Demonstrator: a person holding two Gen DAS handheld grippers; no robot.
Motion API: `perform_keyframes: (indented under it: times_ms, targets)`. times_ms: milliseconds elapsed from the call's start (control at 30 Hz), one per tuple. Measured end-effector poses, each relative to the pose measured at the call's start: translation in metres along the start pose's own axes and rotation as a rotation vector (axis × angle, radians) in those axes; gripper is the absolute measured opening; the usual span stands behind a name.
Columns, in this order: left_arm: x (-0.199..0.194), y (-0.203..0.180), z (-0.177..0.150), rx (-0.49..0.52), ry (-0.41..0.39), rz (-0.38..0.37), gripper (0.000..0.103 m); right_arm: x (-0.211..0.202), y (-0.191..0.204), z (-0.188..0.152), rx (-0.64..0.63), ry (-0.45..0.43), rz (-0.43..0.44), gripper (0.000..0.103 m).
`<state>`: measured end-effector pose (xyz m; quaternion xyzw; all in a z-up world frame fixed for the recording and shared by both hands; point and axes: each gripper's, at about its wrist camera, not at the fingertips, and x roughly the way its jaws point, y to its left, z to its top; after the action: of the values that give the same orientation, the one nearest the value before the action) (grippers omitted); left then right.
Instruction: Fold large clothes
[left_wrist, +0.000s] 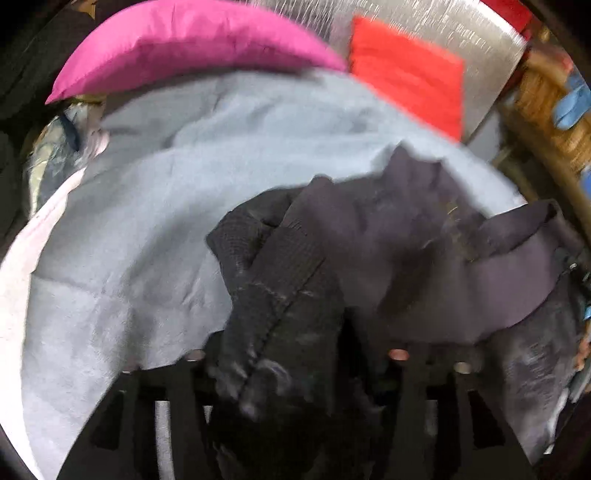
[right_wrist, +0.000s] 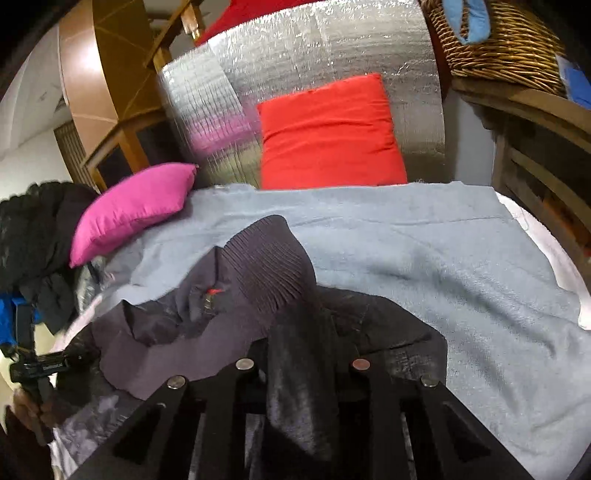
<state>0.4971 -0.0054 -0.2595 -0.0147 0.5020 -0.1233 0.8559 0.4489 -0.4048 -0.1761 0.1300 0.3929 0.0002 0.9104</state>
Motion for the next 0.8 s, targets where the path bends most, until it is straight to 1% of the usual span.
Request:
perform_keyframes:
  times_ms: [67, 100, 133, 200, 233, 267, 300, 333, 367, 400, 433, 467, 500, 533, 567, 600, 633, 733, 767, 800]
  targets:
    - [-0.004, 0.002, 0.001, -0.014, -0.007, -0.014, 0.059, 0.017, -0.007, -0.005, 0.033, 0.052, -0.002, 0.020]
    - [-0.010, 0.003, 0.003, -0.020, -0.022, -0.016, 0.059, 0.021, -0.010, -0.007, 0.044, 0.061, 0.000, 0.020]
    - [-0.018, 0.004, 0.005, -0.019, -0.047, -0.013, 0.059, 0.022, -0.012, -0.008, 0.051, 0.062, 0.005, 0.020]
    - [-0.042, 0.002, 0.010, 0.004, -0.143, 0.014, 0.059, 0.020, -0.012, -0.008, 0.049, 0.057, 0.006, 0.020]
    - [-0.050, 0.002, 0.011, 0.008, -0.167, 0.022, 0.059, 0.021, -0.011, -0.010, 0.043, 0.059, 0.000, 0.020]
    - [-0.057, 0.003, 0.012, 0.007, -0.198, 0.017, 0.063, 0.024, -0.011, -0.013, 0.042, 0.070, -0.006, 0.020]
    - [-0.061, 0.004, 0.013, 0.006, -0.234, -0.005, 0.079, 0.027, -0.012, -0.015, 0.046, 0.081, -0.008, 0.020]
    - [-0.060, 0.005, 0.013, 0.008, -0.256, -0.017, 0.088, 0.030, -0.012, -0.018, 0.053, 0.091, -0.008, 0.020]
    - [-0.055, 0.005, 0.013, 0.006, -0.267, -0.018, 0.094, 0.031, -0.013, -0.020, 0.059, 0.096, -0.006, 0.020]
    - [-0.048, 0.005, 0.014, 0.004, -0.260, -0.020, 0.094, 0.031, -0.014, -0.022, 0.062, 0.094, -0.004, 0.020]
    - [-0.037, 0.006, 0.016, -0.008, -0.239, -0.039, 0.094, 0.030, -0.014, -0.022, 0.064, 0.092, -0.001, 0.020]
    - [-0.024, 0.008, 0.018, -0.024, -0.222, -0.076, 0.094, 0.028, -0.014, -0.023, 0.066, 0.089, 0.002, 0.020]
    - [-0.015, 0.007, 0.019, -0.034, -0.208, -0.095, 0.093, 0.027, -0.013, -0.024, 0.066, 0.087, 0.001, 0.020]
    - [-0.004, 0.006, 0.020, -0.040, -0.183, -0.090, 0.088, 0.027, -0.013, -0.025, 0.065, 0.087, -0.001, 0.020]
    - [0.003, 0.001, 0.021, -0.028, -0.165, -0.069, 0.064, 0.028, -0.012, -0.026, 0.063, 0.090, -0.004, 0.020]
    - [0.004, -0.006, 0.022, 0.002, -0.164, -0.034, 0.056, 0.028, -0.012, -0.028, 0.062, 0.092, -0.008, 0.020]
    - [0.003, -0.013, 0.021, 0.029, -0.178, -0.010, 0.056, 0.029, -0.012, -0.028, 0.063, 0.095, -0.009, 0.020]
    - [-0.003, -0.026, 0.020, 0.106, -0.206, -0.023, 0.055, 0.030, -0.012, -0.027, 0.070, 0.100, -0.003, 0.020]
    - [-0.003, -0.027, 0.020, 0.116, -0.205, -0.016, 0.055, 0.031, -0.013, -0.027, 0.074, 0.102, 0.000, 0.021]
    - [0.001, -0.026, 0.021, 0.109, -0.187, -0.009, 0.056, 0.032, -0.014, -0.027, 0.082, 0.107, 0.008, 0.024]
